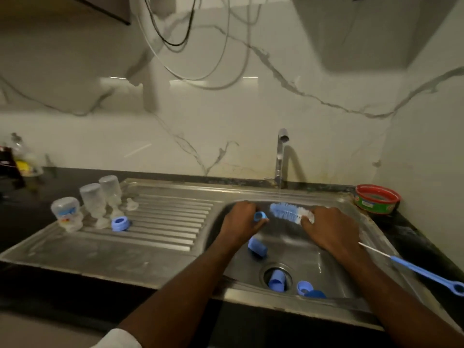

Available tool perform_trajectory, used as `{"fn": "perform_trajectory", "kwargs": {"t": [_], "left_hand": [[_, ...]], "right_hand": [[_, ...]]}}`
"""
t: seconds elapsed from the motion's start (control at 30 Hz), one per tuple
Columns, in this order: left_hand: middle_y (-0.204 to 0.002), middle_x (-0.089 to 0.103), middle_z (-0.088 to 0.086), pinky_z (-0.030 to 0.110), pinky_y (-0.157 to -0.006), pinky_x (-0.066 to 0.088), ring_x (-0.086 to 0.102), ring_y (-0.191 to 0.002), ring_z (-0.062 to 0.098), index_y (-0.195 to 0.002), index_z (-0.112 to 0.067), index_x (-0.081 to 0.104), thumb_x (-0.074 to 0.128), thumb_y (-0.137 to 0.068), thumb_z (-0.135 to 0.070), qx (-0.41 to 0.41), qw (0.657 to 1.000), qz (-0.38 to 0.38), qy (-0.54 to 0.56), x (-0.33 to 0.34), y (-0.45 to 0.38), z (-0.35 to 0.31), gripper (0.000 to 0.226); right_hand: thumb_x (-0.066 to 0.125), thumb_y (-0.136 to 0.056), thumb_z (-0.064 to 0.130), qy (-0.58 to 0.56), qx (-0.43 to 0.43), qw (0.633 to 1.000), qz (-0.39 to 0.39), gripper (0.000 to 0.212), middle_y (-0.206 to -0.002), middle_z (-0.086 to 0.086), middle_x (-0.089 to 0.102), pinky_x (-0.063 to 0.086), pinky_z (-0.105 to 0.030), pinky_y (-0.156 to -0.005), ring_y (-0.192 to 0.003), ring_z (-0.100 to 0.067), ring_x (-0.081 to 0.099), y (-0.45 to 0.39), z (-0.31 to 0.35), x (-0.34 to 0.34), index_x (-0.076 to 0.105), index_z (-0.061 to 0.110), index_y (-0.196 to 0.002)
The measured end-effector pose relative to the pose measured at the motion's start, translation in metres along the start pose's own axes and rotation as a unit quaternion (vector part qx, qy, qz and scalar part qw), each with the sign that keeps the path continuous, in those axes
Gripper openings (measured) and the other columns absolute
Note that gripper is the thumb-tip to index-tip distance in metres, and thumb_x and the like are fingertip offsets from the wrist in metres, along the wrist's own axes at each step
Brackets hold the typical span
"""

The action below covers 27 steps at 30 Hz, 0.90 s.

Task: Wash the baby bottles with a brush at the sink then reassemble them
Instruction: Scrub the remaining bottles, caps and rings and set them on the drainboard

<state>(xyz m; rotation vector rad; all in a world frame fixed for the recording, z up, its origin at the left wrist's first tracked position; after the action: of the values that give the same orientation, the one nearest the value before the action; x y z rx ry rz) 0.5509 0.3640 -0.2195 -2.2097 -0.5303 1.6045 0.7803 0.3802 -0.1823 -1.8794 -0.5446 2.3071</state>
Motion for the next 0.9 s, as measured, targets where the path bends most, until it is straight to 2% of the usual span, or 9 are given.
{"fn": "perform_trajectory", "kwargs": {"t": [0.13, 0.23, 0.37, 0.53, 0.63, 0.77, 0.9], "left_hand": [[-0.105, 0.070, -0.003, 0.038, -0.082, 0.052, 0.057, -0.107, 0.022, -0.113, -0.030, 0.071, 0.060, -0.086, -0.066, -0.041, 0.992, -0.066, -0.101, -0.059, 0.010, 0.048, 0.046], [-0.104, 0.071, -0.004, 0.039, -0.080, 0.052, 0.056, -0.107, 0.022, -0.111, -0.031, 0.072, 0.057, -0.085, -0.072, -0.080, 0.982, -0.072, -0.154, -0.105, 0.021, 0.104, 0.051], [-0.107, 0.072, 0.001, 0.038, -0.082, 0.051, 0.057, -0.112, 0.028, -0.113, -0.028, 0.072, 0.064, -0.088, -0.060, -0.161, 0.970, -0.060, -0.174, -0.147, 0.035, 0.174, 0.042], [-0.105, 0.071, 0.000, 0.036, -0.083, 0.056, 0.061, -0.103, 0.019, -0.110, -0.025, 0.070, 0.067, -0.089, -0.056, -0.233, 0.958, -0.037, -0.164, -0.167, 0.050, 0.226, 0.038], [-0.104, 0.070, 0.000, 0.035, -0.084, 0.056, 0.061, -0.099, 0.016, -0.109, -0.025, 0.068, 0.069, -0.089, -0.053, -0.247, 0.952, -0.016, -0.181, -0.169, 0.051, 0.241, 0.035], [-0.113, 0.066, 0.005, 0.037, -0.091, 0.053, 0.058, -0.109, 0.022, -0.115, -0.020, 0.066, 0.067, -0.092, -0.043, -0.234, 0.943, 0.020, -0.234, -0.164, 0.051, 0.248, 0.032], [-0.117, 0.066, 0.005, 0.038, -0.095, 0.050, 0.055, -0.113, 0.023, -0.113, -0.021, 0.065, 0.066, -0.092, -0.046, -0.225, 0.943, 0.031, -0.244, -0.158, 0.051, 0.251, 0.033]], "right_hand": [[0.046, -0.100, 0.054, -0.057, -0.047, 0.997, 0.004, 0.038, -0.111, -0.004, 0.069, 0.041, -0.032, -0.072, -0.090, -0.022, 0.061, -0.002, 0.058, -0.019, 0.065, 0.029, -0.121], [0.049, -0.096, 0.056, -0.095, -0.086, 0.992, 0.022, 0.039, -0.115, -0.004, 0.070, 0.045, -0.035, -0.076, -0.101, -0.027, 0.066, -0.003, 0.119, -0.016, 0.068, 0.030, -0.119], [0.053, -0.090, 0.054, -0.182, -0.101, 0.975, 0.083, 0.042, -0.116, -0.007, 0.071, 0.050, -0.037, -0.083, -0.107, -0.032, 0.067, -0.004, 0.207, -0.004, 0.070, 0.024, -0.115], [0.055, -0.092, 0.048, -0.243, -0.099, 0.959, 0.109, 0.040, -0.116, -0.008, 0.070, 0.051, -0.036, -0.084, -0.106, -0.031, 0.066, 0.003, 0.289, 0.010, 0.069, 0.019, -0.115], [0.055, -0.091, 0.047, -0.234, -0.093, 0.962, 0.104, 0.037, -0.112, -0.005, 0.070, 0.050, -0.034, -0.078, -0.101, -0.028, 0.067, 0.002, 0.313, 0.020, 0.069, 0.022, -0.113], [0.055, -0.093, 0.048, -0.216, -0.096, 0.967, 0.098, 0.035, -0.104, -0.004, 0.070, 0.054, -0.035, -0.078, -0.093, -0.026, 0.067, -0.001, 0.322, 0.033, 0.068, 0.021, -0.110], [0.058, -0.094, 0.051, -0.217, -0.096, 0.967, 0.097, 0.036, -0.094, -0.002, 0.067, 0.059, -0.036, -0.076, -0.083, -0.019, 0.065, -0.001, 0.319, 0.047, 0.066, 0.020, -0.111]]}}
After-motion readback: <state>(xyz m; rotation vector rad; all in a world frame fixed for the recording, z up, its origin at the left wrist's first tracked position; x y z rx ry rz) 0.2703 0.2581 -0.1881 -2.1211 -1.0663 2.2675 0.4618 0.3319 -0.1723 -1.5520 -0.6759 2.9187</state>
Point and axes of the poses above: each hand's wrist, its own y-axis away from the middle knuckle, its own x-axis out of the palm, z = x × y, the point moved 1 cm from there along -y, towards the middle knuckle
